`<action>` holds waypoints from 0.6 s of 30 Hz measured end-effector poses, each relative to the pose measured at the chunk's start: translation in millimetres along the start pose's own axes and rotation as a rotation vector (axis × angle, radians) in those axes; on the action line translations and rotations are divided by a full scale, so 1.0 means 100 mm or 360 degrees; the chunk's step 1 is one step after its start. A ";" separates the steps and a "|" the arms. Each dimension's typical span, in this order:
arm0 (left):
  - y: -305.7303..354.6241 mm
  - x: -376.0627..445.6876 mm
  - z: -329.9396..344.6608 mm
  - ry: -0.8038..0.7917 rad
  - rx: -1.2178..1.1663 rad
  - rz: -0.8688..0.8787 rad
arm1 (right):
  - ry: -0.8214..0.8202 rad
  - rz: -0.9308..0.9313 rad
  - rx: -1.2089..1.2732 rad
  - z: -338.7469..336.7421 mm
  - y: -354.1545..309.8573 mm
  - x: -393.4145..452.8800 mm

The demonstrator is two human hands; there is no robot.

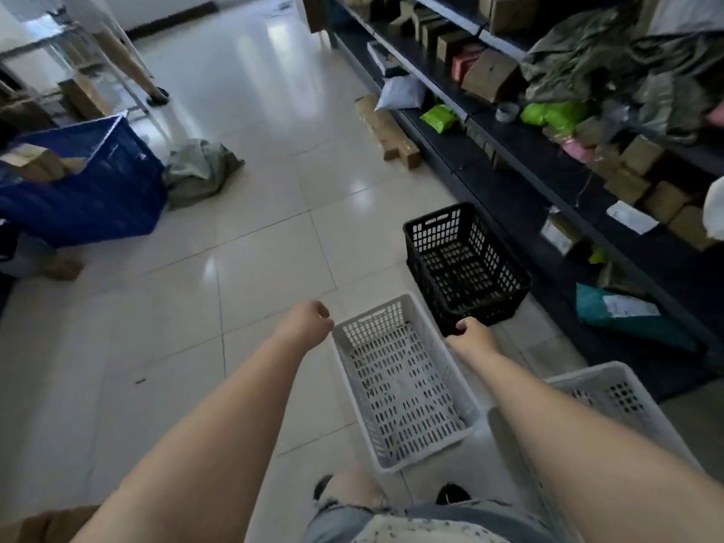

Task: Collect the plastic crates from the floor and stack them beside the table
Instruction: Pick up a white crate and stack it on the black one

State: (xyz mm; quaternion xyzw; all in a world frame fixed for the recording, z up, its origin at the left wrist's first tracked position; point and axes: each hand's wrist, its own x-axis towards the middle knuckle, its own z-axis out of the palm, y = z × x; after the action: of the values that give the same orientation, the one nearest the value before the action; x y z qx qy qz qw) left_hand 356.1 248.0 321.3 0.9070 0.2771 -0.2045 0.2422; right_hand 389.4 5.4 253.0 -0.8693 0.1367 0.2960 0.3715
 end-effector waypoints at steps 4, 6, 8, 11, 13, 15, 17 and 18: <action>0.37 0.83 -0.02 -0.0178 0.0147 0.0196 | 0.0138 0.0263 0.0221 -0.01 -0.04 0.30; 0.56 1.24 0.01 -0.0278 0.0254 0.0301 | 0.0212 0.0439 0.0341 0.06 0.00 0.43; 0.77 1.63 0.07 -0.0414 0.0388 0.0412 | 0.0318 0.0652 0.0484 0.16 0.05 0.52; 1.03 1.99 0.16 -0.0601 0.0587 0.0611 | 0.0485 0.0919 0.0791 0.39 0.12 0.44; 1.15 2.12 0.23 -0.0695 0.0623 0.0731 | 0.0533 0.1002 0.0935 0.58 0.14 0.32; 1.23 2.26 0.34 -0.0757 0.0660 0.0801 | 0.0578 0.1158 0.0964 0.73 0.19 0.26; 1.22 2.42 0.48 -0.0802 0.0751 0.0869 | 0.0647 0.1307 0.0972 0.89 0.26 0.25; 1.19 2.53 0.57 -0.0821 0.0803 0.0894 | 0.0663 0.1371 0.0994 0.99 0.31 0.28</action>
State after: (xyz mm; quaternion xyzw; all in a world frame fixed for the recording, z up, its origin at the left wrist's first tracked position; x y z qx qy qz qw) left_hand 606.6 231.9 186.6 0.8971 -0.1073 -0.4112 0.1210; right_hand 356.7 55.5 163.7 -0.6240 0.6301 0.1886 0.4219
